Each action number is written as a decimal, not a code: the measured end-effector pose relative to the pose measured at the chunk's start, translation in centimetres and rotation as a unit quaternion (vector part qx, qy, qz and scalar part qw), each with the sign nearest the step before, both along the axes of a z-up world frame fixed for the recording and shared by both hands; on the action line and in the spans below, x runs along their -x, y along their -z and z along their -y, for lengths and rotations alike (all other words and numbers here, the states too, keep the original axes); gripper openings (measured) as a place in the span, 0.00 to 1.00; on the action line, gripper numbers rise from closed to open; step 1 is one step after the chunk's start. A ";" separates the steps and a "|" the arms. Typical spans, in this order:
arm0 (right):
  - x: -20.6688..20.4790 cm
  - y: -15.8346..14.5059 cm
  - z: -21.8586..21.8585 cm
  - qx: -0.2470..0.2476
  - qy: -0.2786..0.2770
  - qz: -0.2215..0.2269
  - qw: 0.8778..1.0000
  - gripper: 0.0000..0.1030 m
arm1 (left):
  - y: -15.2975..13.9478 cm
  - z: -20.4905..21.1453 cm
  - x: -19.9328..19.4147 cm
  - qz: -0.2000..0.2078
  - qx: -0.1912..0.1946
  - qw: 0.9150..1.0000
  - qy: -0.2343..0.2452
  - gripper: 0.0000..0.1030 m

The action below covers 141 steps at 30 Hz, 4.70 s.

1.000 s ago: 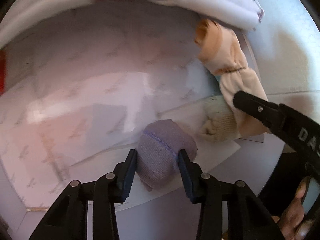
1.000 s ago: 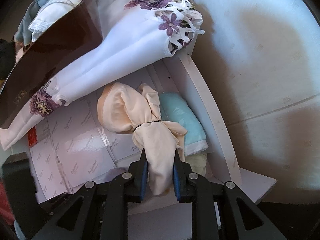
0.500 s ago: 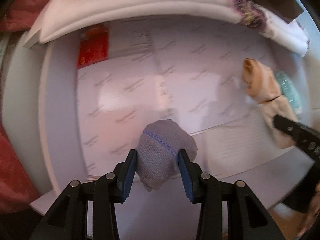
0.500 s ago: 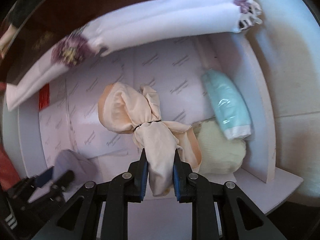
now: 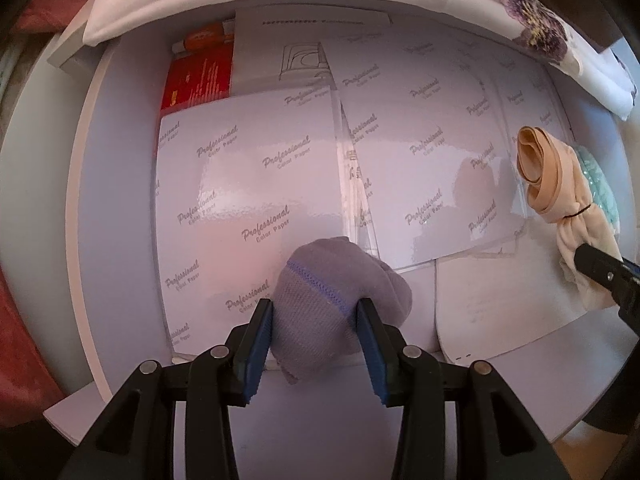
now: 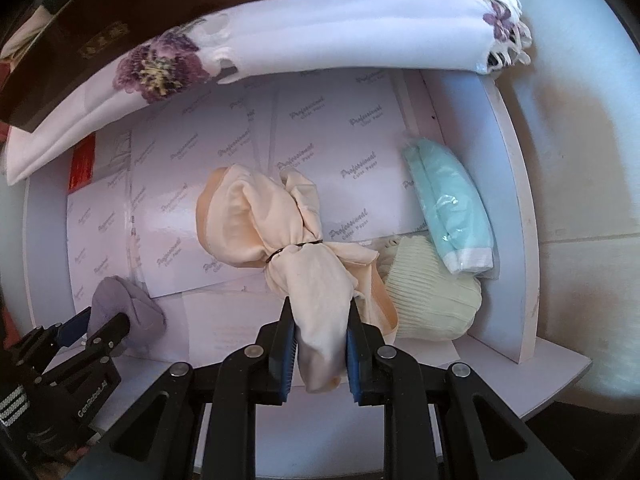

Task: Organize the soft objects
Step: 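Carry the beige stocking into the gold tray with the right tool while the left holds the sock, then open the right tool to release the beige stocking in the tray, then move the open right tool back down over the drawer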

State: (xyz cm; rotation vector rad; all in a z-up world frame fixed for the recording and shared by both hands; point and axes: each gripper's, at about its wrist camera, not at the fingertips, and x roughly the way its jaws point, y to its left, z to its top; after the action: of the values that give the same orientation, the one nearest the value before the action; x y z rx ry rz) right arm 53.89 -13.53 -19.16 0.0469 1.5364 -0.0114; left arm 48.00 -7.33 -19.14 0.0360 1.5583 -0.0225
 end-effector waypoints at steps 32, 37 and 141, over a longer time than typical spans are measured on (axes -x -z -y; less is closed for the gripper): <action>1.4 -9.9 -1.4 -0.076 -0.034 0.096 0.992 0.21 | -0.3 -0.6 -0.1 0.005 0.011 1.000 -0.007 0.44; 1.4 -10.9 -1.4 -0.088 -0.034 0.113 0.989 0.21 | -0.4 -0.6 -0.1 0.006 0.010 1.000 -0.006 0.44; -4.2 -15.0 -0.4 -0.073 -0.035 0.179 0.981 0.53 | -0.7 -1.7 0.1 0.008 0.031 0.999 -0.015 0.44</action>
State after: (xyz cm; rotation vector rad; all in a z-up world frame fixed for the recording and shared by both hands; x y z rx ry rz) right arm 58.10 -13.14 -4.15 0.1053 1.1762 0.1580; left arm 47.89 -5.62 -18.47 -0.0349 1.5415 -0.0464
